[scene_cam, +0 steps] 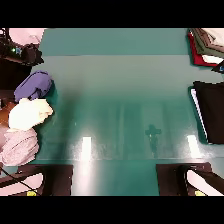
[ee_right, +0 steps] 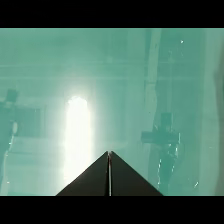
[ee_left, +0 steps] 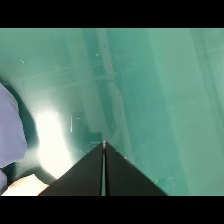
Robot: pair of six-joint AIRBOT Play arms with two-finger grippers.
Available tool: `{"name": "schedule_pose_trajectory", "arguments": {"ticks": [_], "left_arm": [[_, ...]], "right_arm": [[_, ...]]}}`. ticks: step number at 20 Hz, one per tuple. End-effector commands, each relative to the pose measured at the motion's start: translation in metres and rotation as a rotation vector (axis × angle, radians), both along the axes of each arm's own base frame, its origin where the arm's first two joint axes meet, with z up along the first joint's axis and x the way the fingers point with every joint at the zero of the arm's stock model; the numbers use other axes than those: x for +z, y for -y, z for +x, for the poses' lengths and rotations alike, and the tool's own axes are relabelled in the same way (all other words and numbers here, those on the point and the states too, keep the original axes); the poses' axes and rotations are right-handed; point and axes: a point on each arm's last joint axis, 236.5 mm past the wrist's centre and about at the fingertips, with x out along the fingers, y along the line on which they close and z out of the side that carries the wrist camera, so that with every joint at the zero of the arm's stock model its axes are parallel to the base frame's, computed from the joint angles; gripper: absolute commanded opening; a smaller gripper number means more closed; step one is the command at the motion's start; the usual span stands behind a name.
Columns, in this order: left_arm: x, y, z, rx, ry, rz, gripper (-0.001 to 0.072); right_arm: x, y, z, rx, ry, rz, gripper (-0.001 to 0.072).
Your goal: Fold the shirts.
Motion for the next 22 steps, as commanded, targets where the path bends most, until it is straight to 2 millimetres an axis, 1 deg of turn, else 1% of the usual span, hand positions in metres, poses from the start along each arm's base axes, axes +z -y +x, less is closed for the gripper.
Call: {"name": "schedule_pose_trajectory", "arguments": {"ticks": [1, 13, 16, 17, 18, 19, 20, 21, 22], "left_arm": [[0.0, 0.0, 0.0, 0.001, 0.001, 0.0, 0.0026], [0.0, 0.0, 0.0, 0.001, 0.001, 0.0, 0.0025], [0.008, -0.001, 0.01, 0.014, 0.051, -0.005, 0.0025], [0.007, -0.004, 0.012, 0.02, 0.057, 0.005, 0.0026], [0.003, -0.013, 0.013, 0.035, 0.053, 0.045, 0.0052], [-0.008, -0.028, 0.015, 0.075, 0.028, 0.095, 0.0373], [-0.023, -0.048, 0.015, 0.149, -0.011, 0.143, 0.0591], [-0.043, -0.072, 0.013, 0.222, -0.056, 0.211, 0.0593], [-0.063, -0.091, 0.01, 0.267, -0.096, 0.268, 0.0593]], "right_arm": [[0.0, -0.002, -0.001, 0.006, -0.002, 0.001, 0.002], [-0.002, -0.003, -0.005, 0.012, -0.022, 0.002, 0.002], [-0.002, -0.003, -0.005, 0.011, -0.022, 0.002, 0.0021], [-0.002, -0.003, -0.005, 0.011, -0.022, 0.002, 0.002], [-0.002, -0.003, -0.005, 0.011, -0.022, 0.002, 0.002], [-0.002, -0.003, -0.005, 0.011, -0.022, 0.002, 0.002], [-0.002, -0.003, -0.005, 0.011, -0.022, 0.002, 0.002], [-0.002, -0.003, -0.005, 0.011, -0.022, 0.001, 0.002], [-0.002, -0.003, -0.005, 0.011, -0.022, 0.002, 0.002]]}}
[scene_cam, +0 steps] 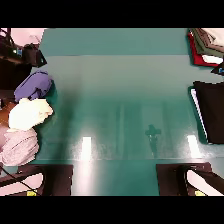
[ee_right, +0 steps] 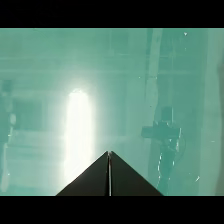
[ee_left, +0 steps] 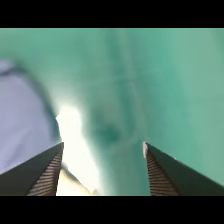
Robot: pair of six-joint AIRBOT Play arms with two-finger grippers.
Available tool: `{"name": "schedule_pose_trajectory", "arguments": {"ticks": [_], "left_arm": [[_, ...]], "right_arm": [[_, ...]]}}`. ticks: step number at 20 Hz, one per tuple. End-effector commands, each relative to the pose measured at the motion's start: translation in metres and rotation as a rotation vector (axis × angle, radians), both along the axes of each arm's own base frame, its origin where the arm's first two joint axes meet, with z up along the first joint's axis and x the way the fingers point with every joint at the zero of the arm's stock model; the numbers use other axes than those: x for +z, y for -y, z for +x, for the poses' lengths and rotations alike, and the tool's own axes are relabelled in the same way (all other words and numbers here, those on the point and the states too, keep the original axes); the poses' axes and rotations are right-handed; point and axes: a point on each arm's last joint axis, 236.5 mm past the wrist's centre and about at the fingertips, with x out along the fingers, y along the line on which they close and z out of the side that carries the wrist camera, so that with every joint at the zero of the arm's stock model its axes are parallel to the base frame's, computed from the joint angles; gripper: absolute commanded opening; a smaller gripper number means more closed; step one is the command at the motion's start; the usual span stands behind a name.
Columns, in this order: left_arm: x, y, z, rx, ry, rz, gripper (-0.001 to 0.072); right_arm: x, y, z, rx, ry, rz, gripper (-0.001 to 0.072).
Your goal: Fold the shirts.
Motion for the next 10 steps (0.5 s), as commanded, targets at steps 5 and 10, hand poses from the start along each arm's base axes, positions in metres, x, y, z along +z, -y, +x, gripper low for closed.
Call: {"name": "schedule_pose_trajectory", "arguments": {"ticks": [5, 10], "left_arm": [[-0.128, -0.093, 0.002, 0.252, -0.189, 0.142, 0.0593], [-0.171, -0.092, 0.016, 0.245, -0.232, 0.114, 0.0592]], "right_arm": [[-0.001, -0.001, -0.002, 0.003, -0.008, 0.001, 0.002], [-0.001, -0.001, -0.002, 0.003, -0.008, 0.0, 0.002]]}}
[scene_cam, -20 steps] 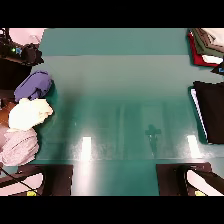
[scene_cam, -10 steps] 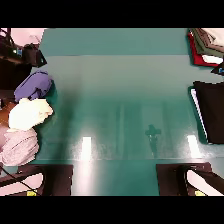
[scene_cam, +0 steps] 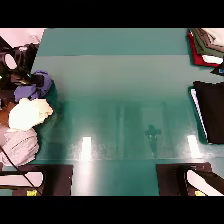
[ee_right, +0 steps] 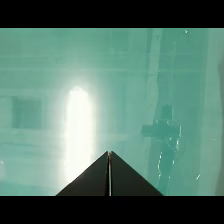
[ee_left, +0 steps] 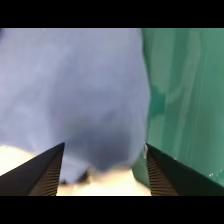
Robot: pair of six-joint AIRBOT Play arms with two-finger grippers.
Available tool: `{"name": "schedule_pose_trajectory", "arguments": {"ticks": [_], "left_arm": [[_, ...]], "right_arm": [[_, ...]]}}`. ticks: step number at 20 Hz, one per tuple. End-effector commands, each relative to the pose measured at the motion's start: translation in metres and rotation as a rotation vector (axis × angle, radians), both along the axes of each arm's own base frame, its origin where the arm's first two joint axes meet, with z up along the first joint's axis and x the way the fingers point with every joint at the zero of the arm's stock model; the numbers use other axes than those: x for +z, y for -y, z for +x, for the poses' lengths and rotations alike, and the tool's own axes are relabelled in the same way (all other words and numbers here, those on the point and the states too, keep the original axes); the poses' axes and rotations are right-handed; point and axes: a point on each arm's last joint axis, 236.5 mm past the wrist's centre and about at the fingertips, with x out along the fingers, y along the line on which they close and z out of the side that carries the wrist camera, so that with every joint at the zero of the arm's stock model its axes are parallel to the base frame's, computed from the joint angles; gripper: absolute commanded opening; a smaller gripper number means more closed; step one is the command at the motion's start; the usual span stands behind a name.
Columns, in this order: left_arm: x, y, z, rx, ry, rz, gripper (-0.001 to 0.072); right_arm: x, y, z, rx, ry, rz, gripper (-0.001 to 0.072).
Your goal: Fold the shirts.
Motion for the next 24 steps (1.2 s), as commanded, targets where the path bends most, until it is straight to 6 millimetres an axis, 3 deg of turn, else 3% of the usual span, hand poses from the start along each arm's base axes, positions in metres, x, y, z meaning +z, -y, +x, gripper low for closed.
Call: {"name": "schedule_pose_trajectory", "arguments": {"ticks": [1, 2, 4, 7, 8, 10, 11, 13, 15, 17, 20, 24], "left_arm": [[-0.027, -0.006, 0.009, 0.011, -0.01, -0.004, 0.0591], [-0.028, -0.006, 0.01, 0.011, -0.007, -0.004, 0.0548], [-0.026, -0.006, 0.011, 0.009, -0.002, -0.003, 0.0023], [-0.008, -0.003, 0.013, 0.009, 0.018, -0.007, 0.0025], [0.009, 0.0, 0.015, 0.0, 0.037, -0.01, 0.0025], [0.072, 0.024, 0.026, -0.1, 0.148, -0.027, 0.0025], [0.11, 0.044, 0.028, -0.168, 0.222, -0.044, 0.0025], [0.188, 0.095, 0.012, -0.338, 0.355, -0.105, 0.0025], [0.253, 0.154, -0.022, -0.52, 0.468, -0.189, 0.0025], [0.3, 0.209, -0.065, -0.699, 0.545, -0.281, 0.0025], [0.332, 0.276, -0.119, -0.921, 0.594, -0.414, 0.0025], [0.323, 0.337, -0.142, -1.063, 0.557, -0.488, 0.0025]], "right_arm": [[0.0, 0.0, 0.0, 0.0, -0.001, 0.0, 0.002], [0.0, 0.0, 0.0, 0.0, -0.001, 0.0, 0.002], [0.0, 0.0, 0.001, -0.001, 0.004, 0.0, 0.002], [0.001, 0.0, 0.002, -0.002, 0.009, 0.0, 0.002], [0.002, 0.0, 0.003, -0.004, 0.015, 0.0, 0.002], [0.007, 0.0, 0.01, -0.009, 0.053, 0.003, 0.002], [0.011, -0.001, 0.014, -0.01, 0.077, 0.009, 0.002], [0.02, -0.011, 0.021, 0.006, 0.12, 0.05, 0.002], [0.025, -0.018, 0.025, 0.02, 0.146, 0.082, 0.002], [0.029, -0.02, 0.027, 0.022, 0.165, 0.092, 0.002], [0.028, -0.021, 0.026, 0.024, 0.158, 0.092, 0.002], [0.032, -0.021, 0.023, 0.024, 0.17, 0.089, 0.002]]}}
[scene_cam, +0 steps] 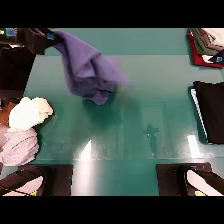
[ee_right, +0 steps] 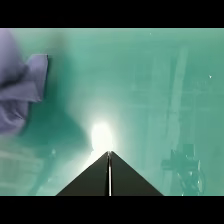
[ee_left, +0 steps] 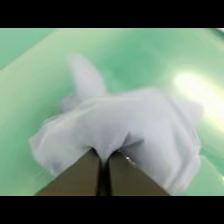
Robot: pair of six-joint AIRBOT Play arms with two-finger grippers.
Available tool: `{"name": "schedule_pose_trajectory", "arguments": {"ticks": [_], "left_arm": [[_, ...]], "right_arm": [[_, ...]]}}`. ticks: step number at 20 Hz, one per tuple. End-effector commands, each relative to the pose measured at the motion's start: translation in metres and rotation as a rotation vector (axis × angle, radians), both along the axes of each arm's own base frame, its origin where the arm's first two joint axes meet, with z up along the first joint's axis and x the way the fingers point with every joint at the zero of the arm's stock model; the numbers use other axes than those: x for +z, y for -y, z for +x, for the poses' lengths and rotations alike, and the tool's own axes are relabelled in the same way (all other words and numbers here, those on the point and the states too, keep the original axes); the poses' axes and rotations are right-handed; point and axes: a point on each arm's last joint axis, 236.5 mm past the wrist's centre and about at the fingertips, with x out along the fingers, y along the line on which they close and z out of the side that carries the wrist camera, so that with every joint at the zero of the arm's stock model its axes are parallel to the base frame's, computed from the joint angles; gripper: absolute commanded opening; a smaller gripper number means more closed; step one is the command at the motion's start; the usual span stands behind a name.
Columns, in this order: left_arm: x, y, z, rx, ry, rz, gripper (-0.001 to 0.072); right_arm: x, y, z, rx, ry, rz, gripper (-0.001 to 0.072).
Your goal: Fold the shirts.
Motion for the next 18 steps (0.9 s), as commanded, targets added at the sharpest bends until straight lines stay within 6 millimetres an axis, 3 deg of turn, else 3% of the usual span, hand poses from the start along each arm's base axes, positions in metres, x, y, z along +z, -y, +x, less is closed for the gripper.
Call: {"name": "schedule_pose_trajectory", "arguments": {"ticks": [1, 3, 5, 7, 9, 11, 12, 13, 14, 18], "left_arm": [[-0.001, 0.059, -0.033, -0.184, -0.015, -0.037, 0.0025], [-0.032, 0.079, -0.028, -0.226, -0.09, -0.007, 0.0025], [-0.068, 0.085, -0.017, -0.23, -0.175, 0.027, 0.0025], [-0.113, 0.073, 0.0, -0.179, -0.238, 0.126, 0.0025], [-0.146, 0.045, 0.013, -0.074, -0.277, 0.249, 0.0025], [-0.147, 0.019, 0.025, 0.017, -0.244, 0.328, 0.0025], [-0.141, 0.013, 0.027, 0.037, -0.215, 0.34, 0.0025], [-0.133, 0.007, 0.028, 0.053, -0.189, 0.353, 0.0025], [-0.127, -0.001, 0.029, 0.074, -0.164, 0.373, 0.0025], [-0.111, -0.033, 0.027, 0.174, -0.122, 0.43, 0.0025]], "right_arm": [[0.005, -0.002, -0.002, 0.002, 0.016, 0.002, 0.002], [0.008, -0.002, -0.005, 0.002, 0.024, -0.001, 0.002], [0.008, -0.002, -0.006, 0.003, 0.026, -0.001, 0.002], [0.006, -0.003, -0.008, 0.008, 0.012, -0.001, 0.002], [-0.004, -0.004, -0.014, 0.018, -0.034, 0.001, 0.002], [-0.03, -0.011, -0.018, 0.039, -0.109, 0.032, 0.0029], [-0.046, -0.021, -0.02, 0.068, -0.15, 0.079, 0.0144], [-0.061, -0.034, -0.021, 0.093, -0.186, 0.141, 0.0324], [-0.077, -0.048, -0.02, 0.123, -0.21, 0.21, 0.042], [-0.162, -0.084, -0.011, 0.106, -0.287, 0.31, 0.0421]]}}
